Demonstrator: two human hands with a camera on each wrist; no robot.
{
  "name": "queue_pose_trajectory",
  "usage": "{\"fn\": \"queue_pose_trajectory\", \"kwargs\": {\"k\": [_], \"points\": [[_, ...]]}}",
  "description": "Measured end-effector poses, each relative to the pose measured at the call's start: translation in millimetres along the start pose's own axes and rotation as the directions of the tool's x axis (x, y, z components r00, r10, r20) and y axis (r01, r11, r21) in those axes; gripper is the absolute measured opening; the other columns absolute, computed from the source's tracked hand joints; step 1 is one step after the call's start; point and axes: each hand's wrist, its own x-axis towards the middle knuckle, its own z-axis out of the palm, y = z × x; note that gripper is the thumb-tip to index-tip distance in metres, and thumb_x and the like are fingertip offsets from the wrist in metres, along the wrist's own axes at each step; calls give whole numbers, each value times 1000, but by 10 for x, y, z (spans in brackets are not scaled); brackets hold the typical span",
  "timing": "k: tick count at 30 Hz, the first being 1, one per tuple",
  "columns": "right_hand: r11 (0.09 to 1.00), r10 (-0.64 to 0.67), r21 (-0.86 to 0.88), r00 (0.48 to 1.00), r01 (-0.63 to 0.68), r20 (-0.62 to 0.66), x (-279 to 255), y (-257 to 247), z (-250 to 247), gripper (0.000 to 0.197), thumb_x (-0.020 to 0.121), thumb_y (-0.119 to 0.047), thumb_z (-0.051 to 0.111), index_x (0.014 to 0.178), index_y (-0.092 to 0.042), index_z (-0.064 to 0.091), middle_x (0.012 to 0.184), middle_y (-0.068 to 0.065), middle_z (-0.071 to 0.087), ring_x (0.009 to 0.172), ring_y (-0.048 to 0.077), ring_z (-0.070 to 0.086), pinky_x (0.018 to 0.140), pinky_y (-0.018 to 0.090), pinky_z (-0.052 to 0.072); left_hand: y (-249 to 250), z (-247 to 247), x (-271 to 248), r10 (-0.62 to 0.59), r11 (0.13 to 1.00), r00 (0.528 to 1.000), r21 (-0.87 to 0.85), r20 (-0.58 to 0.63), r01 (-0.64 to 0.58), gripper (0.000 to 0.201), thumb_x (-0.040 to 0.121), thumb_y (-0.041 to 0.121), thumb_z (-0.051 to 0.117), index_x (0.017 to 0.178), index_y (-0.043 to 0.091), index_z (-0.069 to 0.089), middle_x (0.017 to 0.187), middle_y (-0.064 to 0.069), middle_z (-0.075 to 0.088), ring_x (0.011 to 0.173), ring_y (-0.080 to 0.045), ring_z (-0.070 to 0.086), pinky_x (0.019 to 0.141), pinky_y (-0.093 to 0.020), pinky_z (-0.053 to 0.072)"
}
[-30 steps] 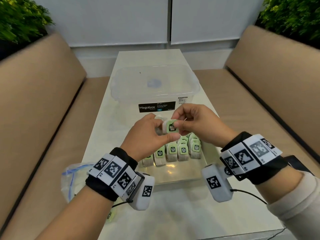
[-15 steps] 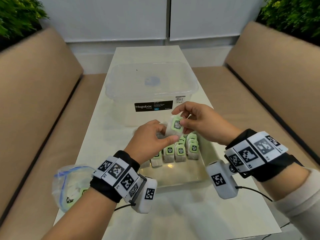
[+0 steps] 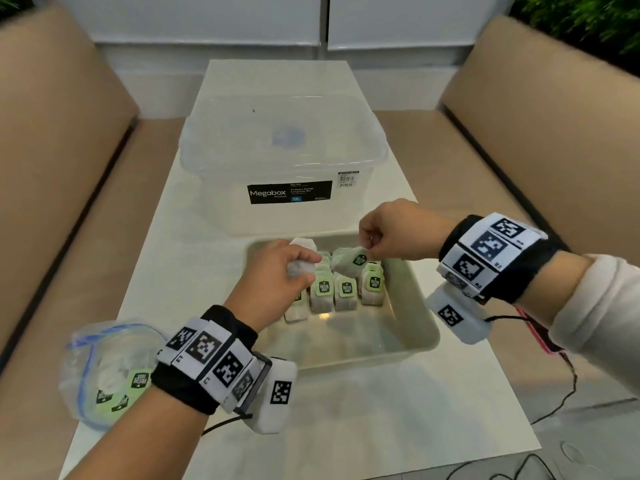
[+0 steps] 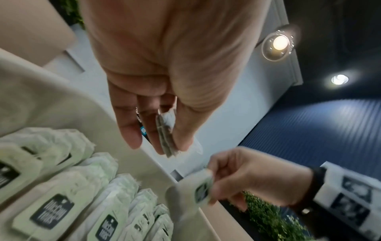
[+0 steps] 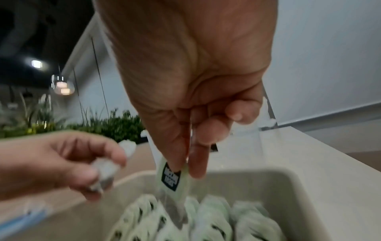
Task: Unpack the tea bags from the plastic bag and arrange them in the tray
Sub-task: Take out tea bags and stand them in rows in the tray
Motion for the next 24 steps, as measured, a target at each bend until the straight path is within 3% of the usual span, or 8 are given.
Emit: {"fn": "queue_pose_trajectory", "kwargs": {"k": [4, 6, 9, 11, 14, 19, 21, 24], "points": [[973, 18, -228, 978, 30, 206, 141, 61, 217, 12, 81, -24, 65, 72, -29, 58, 64, -15, 51, 70, 11, 51, 52, 20, 34, -70, -2, -57, -38, 998, 999, -41, -10, 37, 26, 83, 11, 65, 103, 27, 67, 108, 8, 51, 96, -5, 50, 72, 7, 31], [950, 35, -304, 947, 67, 318, 200, 66, 303, 3, 81, -25, 66, 84, -25, 67, 68, -15, 53, 73, 11, 52, 52, 19, 34, -87, -12, -70, -48, 998, 999, -29, -5, 48, 26, 83, 13, 65, 103, 29, 67, 109, 8, 51, 96, -6, 51, 72, 6, 32], [916, 85, -389, 901, 97, 425, 277, 65, 385, 16, 81, -25, 66, 96, -22, 71, 86, -7, 64, 78, 13, 54, 56, 20, 38, -94, -41, -61, -50, 999, 999, -5, -18, 50, 27, 82, 13, 66, 102, 31, 66, 109, 9, 50, 94, -6, 50, 72, 5, 32], [891, 108, -443, 898, 103, 426, 304, 49, 410, 18, 83, -25, 64, 100, -19, 70, 97, -1, 68, 80, 16, 54, 61, 23, 40, -80, -55, -51, -45, 999, 999, -9, -30, 45, 27, 82, 12, 66, 100, 32, 66, 108, 8, 51, 94, -6, 49, 72, 0, 33], [867, 138, -490, 901, 91, 411, 343, 37, 420, 20, 84, -23, 61, 101, -15, 70, 92, 0, 64, 79, 18, 54, 65, 26, 42, -55, -55, -44, -36, 999, 999, -6, -41, 36, 27, 82, 12, 65, 101, 31, 66, 103, 9, 52, 95, -6, 48, 78, -9, 30], [827, 165, -558, 915, 75, 368, 384, 62, 411, 20, 85, -20, 58, 98, -13, 71, 86, 0, 60, 76, 19, 53, 65, 26, 42, -24, -35, -40, -33, 999, 998, -35, -51, 31, 26, 81, 12, 67, 101, 28, 66, 103, 9, 55, 95, -6, 50, 78, -10, 33], [822, 161, -564, 918, 78, 361, 382, 79, 415, 20, 85, -19, 57, 98, -12, 71, 85, 0, 59, 75, 20, 51, 62, 25, 41, -14, -24, -36, -44, 993, 997, -116, -67, 36, 27, 79, 9, 69, 96, 28, 61, 103, 5, 59, 85, -10, 57, 70, -9, 41], [832, 155, -550, 919, 77, 362, 380, 86, 390, 21, 85, -21, 58, 100, -12, 69, 88, 2, 60, 77, 19, 52, 61, 25, 41, -13, -5, -28, -96, 964, 993, -254, -66, 77, 37, 75, 6, 71, 92, 29, 48, 104, -6, 59, 81, -26, 65, 72, -33, 56]]}}
